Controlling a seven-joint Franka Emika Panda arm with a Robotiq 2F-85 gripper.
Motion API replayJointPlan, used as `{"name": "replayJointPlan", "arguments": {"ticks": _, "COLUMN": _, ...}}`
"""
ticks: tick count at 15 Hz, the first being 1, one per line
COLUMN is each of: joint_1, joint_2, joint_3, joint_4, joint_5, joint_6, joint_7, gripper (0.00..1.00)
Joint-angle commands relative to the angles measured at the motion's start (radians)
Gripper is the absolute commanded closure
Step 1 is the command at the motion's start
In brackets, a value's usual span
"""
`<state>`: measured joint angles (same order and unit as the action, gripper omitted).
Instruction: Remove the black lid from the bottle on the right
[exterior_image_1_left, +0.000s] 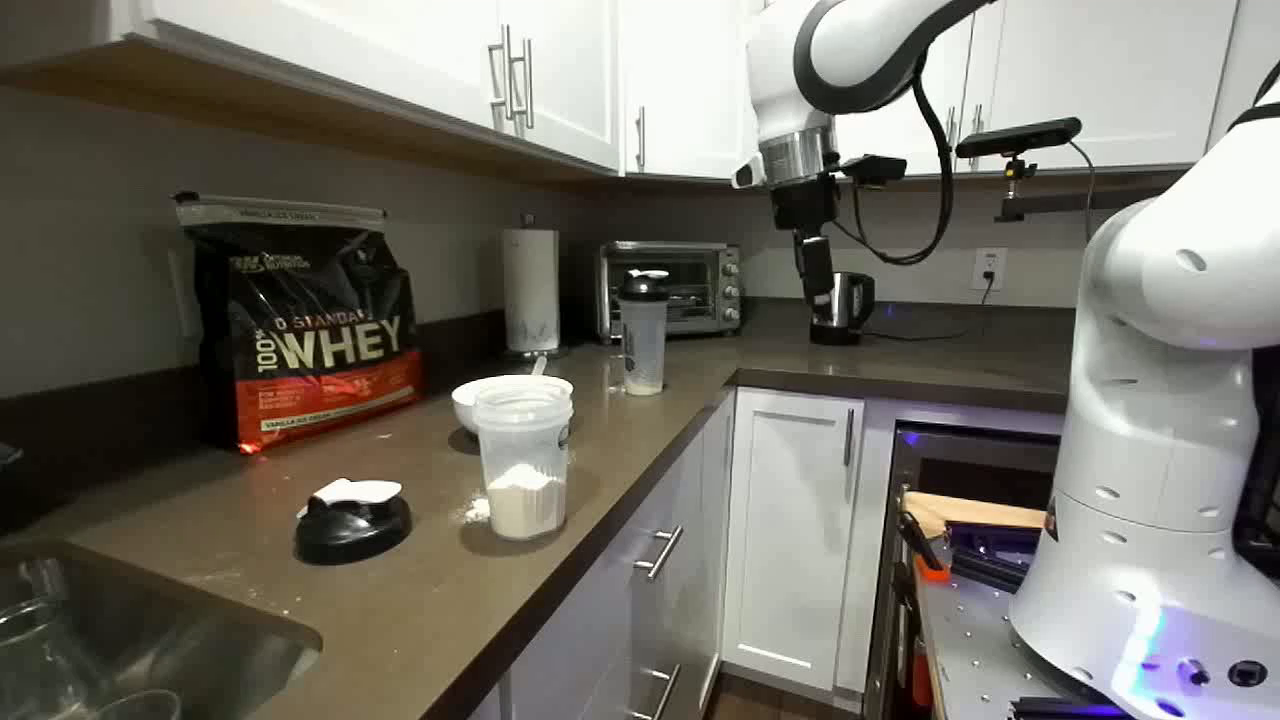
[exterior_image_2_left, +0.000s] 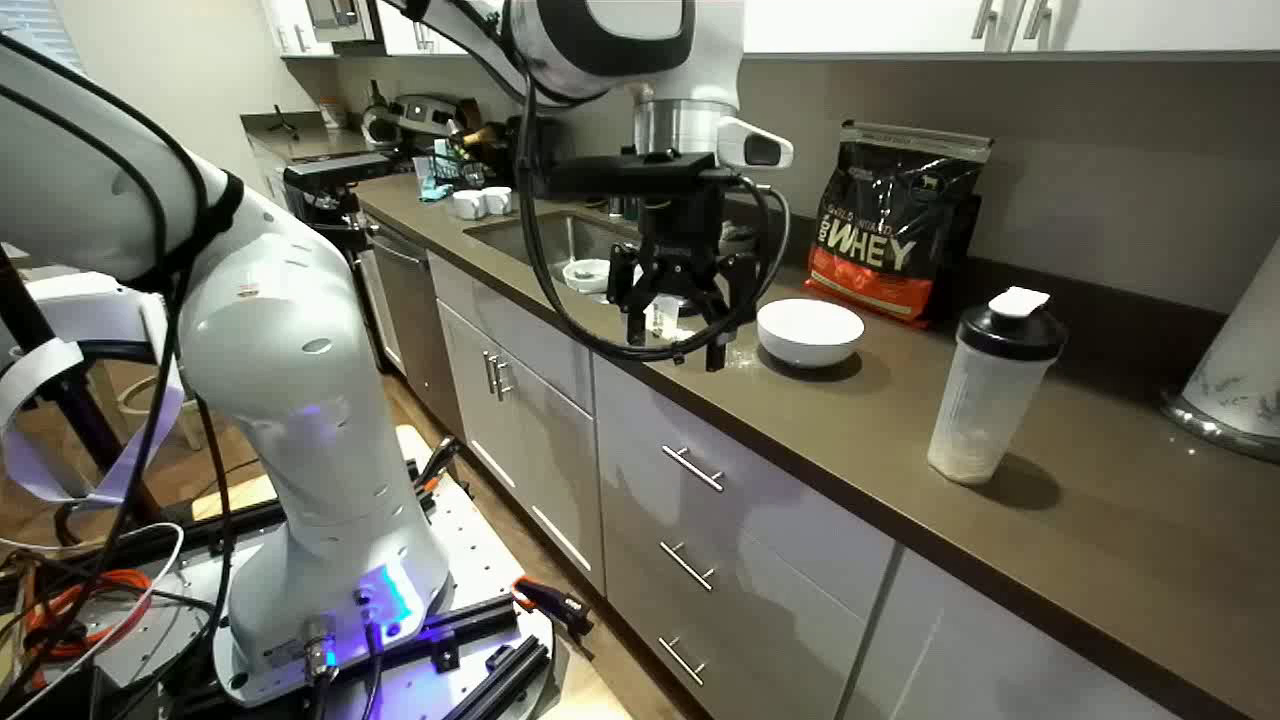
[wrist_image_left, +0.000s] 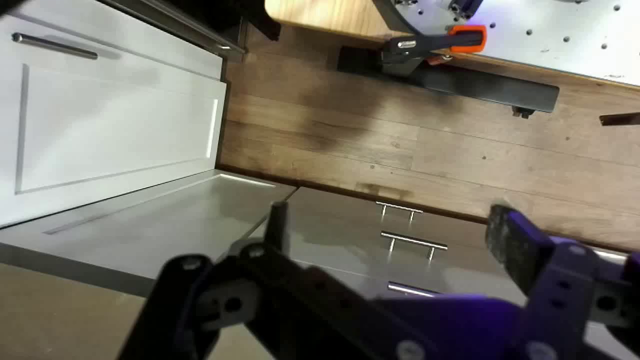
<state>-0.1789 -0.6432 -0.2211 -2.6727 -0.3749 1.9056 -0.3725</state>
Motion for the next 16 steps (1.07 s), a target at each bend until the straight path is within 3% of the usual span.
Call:
{"name": "replayJointPlan", "arguments": {"ticks": 1, "joint_1": 0.006, "joint_2": -0.001, "joint_3": -0.005, "joint_4": 0.001, "joint_5": -0.002, "joint_6": -0.003, "joint_7": 0.003, "gripper": 0.0}}
{"name": "replayJointPlan", "arguments": {"ticks": 11, "joint_1": 0.006, "joint_2": -0.001, "joint_3": -0.005, "joint_4": 0.001, "joint_5": -0.002, "joint_6": -0.003, "joint_7": 0.003, "gripper": 0.0}}
{"name": "replayJointPlan", "arguments": {"ticks": 16, "joint_1": 0.027, "joint_2": 0.154, "joint_3": -0.035, "joint_4": 0.186, "joint_5": 0.072, "joint_6": 0.078, "joint_7": 0.021, "gripper": 0.0}}
